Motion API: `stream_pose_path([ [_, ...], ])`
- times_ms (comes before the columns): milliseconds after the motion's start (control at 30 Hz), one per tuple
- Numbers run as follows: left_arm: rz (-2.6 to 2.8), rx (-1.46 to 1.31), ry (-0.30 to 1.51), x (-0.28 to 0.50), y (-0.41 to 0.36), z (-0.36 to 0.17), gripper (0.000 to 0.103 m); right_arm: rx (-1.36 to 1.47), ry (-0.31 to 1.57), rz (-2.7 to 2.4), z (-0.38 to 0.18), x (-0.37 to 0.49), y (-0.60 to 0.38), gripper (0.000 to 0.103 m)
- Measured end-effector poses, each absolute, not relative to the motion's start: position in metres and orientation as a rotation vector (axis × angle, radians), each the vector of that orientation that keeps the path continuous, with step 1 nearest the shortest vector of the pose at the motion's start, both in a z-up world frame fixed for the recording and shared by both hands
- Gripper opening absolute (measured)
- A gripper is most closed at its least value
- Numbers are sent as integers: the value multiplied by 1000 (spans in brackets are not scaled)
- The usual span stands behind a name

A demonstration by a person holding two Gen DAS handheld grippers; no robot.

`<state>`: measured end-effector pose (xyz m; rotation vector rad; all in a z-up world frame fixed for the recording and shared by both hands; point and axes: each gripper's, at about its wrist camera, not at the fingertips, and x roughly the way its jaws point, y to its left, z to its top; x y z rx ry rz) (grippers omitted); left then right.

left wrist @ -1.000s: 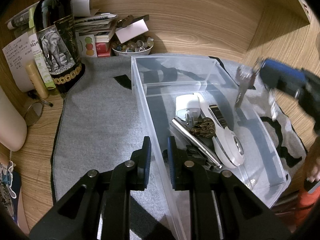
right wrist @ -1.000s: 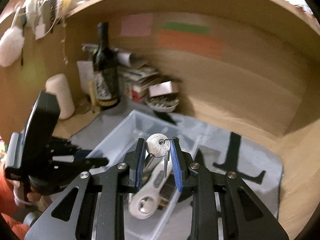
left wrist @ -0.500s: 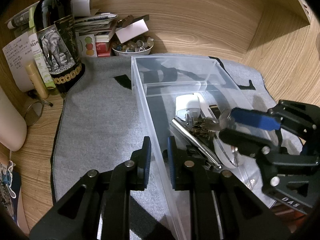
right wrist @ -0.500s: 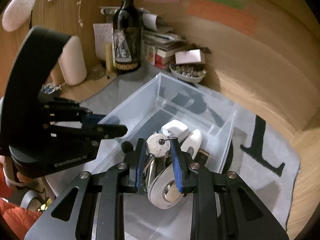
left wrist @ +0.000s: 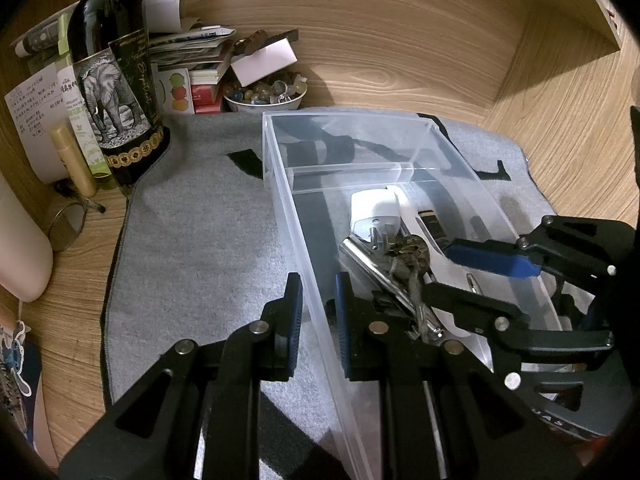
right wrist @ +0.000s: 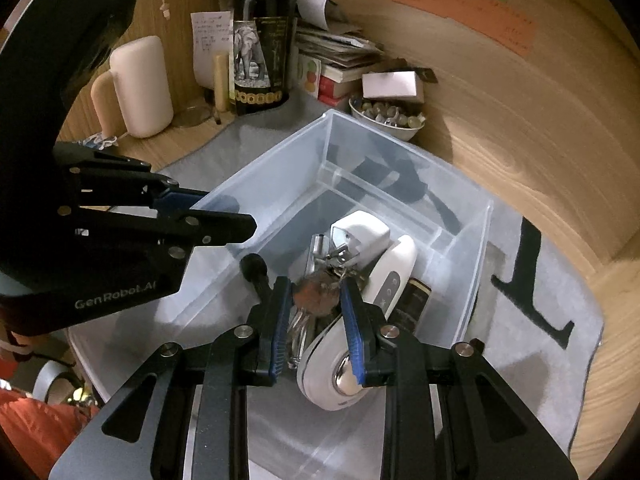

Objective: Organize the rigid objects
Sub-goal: 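Carry the keys into the clear box and release them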

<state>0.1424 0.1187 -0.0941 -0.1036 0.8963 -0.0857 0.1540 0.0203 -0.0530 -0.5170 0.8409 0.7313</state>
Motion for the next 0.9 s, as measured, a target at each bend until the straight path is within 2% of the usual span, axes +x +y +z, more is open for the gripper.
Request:
stream_pose_path([
  [33, -85, -103, 896, 142, 119, -94, 15, -523, 836, 732, -52, 153, 20, 29],
  [100, -86, -104, 896, 142, 119, -94, 15, -526, 820, 730, -49, 151, 19, 44],
  [367, -86, -104, 896, 142, 119, -94, 15, -505, 717, 679, -25, 149, 6, 61],
  [667, -86, -105, 896, 142, 119, -94, 15, -346, 664, 536, 11, 182, -41, 62],
  [900, -85, -105, 896, 142, 119, -94, 15, -258, 704, 416, 5, 212, -78, 61],
])
